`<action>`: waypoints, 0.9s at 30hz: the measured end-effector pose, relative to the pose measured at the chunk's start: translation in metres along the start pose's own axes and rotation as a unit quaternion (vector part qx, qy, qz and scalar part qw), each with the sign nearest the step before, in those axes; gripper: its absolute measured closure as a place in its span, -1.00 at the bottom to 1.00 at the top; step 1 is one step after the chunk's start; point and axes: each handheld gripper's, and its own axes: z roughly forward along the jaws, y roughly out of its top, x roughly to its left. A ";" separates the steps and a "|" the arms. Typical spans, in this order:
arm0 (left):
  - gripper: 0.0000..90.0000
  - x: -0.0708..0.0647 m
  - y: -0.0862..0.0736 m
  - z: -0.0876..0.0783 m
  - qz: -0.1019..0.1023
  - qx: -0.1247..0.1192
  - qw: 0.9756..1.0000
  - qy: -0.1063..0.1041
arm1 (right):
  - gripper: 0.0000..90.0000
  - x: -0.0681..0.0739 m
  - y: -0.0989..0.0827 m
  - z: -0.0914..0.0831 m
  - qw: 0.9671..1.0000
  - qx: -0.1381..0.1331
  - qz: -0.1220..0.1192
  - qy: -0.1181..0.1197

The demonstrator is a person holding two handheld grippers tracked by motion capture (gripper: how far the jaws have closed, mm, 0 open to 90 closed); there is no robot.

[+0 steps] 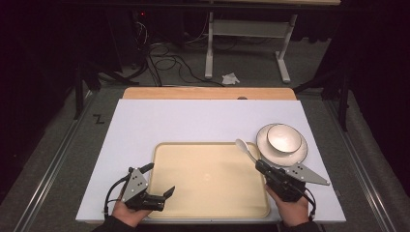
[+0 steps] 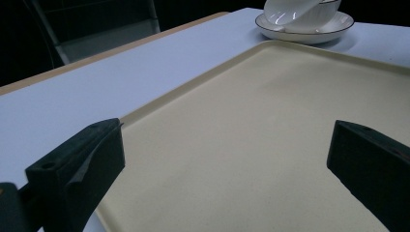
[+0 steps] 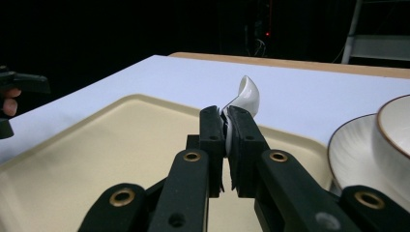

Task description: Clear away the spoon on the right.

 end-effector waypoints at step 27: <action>-0.99 -0.001 -0.001 0.002 0.001 0.006 1.000 -0.001 | 0.94 -0.004 -0.025 0.019 0.997 0.058 0.039 0.015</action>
